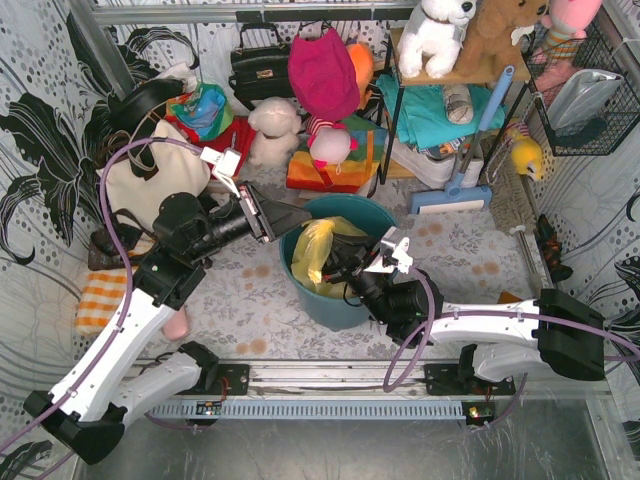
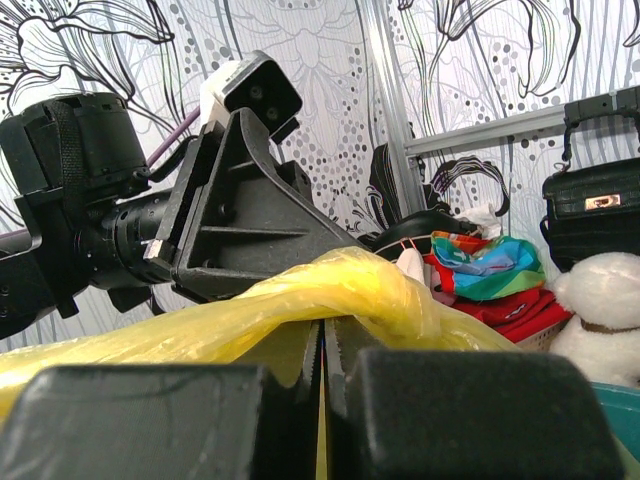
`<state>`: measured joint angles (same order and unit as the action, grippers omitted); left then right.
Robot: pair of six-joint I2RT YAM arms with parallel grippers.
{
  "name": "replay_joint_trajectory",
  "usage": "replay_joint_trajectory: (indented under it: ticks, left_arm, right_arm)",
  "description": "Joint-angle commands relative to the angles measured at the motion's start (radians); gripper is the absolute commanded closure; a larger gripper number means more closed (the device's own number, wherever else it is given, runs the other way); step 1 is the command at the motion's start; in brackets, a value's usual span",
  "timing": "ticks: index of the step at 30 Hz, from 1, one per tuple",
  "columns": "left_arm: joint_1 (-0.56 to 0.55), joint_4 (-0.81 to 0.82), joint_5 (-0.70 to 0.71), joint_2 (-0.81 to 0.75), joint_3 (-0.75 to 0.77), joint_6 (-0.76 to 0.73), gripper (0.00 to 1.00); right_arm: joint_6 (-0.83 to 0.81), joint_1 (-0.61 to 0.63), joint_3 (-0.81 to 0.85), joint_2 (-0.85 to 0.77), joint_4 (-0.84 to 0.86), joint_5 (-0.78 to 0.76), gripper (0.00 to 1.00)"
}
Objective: Tie the trash bag
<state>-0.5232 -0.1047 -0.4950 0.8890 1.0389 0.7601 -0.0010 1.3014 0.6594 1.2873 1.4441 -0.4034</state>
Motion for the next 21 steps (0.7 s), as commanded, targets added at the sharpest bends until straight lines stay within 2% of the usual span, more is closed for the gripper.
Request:
replay_joint_trajectory:
  ticks: [1, 6, 16, 21]
  left_arm:
    - [-0.006, 0.089, -0.037, 0.001, -0.004, 0.015, 0.69]
    - [-0.006, 0.102, -0.037, -0.004, -0.005, 0.016, 1.0]
    - [-0.005, 0.072, 0.005, -0.013, 0.033, -0.021, 1.0]
    - [-0.006, 0.02, 0.02, -0.019, 0.044, -0.047, 0.98]
  right_arm:
    - [0.004, 0.002, -0.011, -0.028, 0.033, 0.011, 1.0]
    - [0.008, 0.002, -0.015, -0.032, 0.028, 0.005, 1.0]
    - [0.012, 0.002, -0.015, -0.039, 0.024, 0.005, 1.0]
    - [0.034, 0.002, -0.015, -0.051, 0.014, -0.055, 1.0]
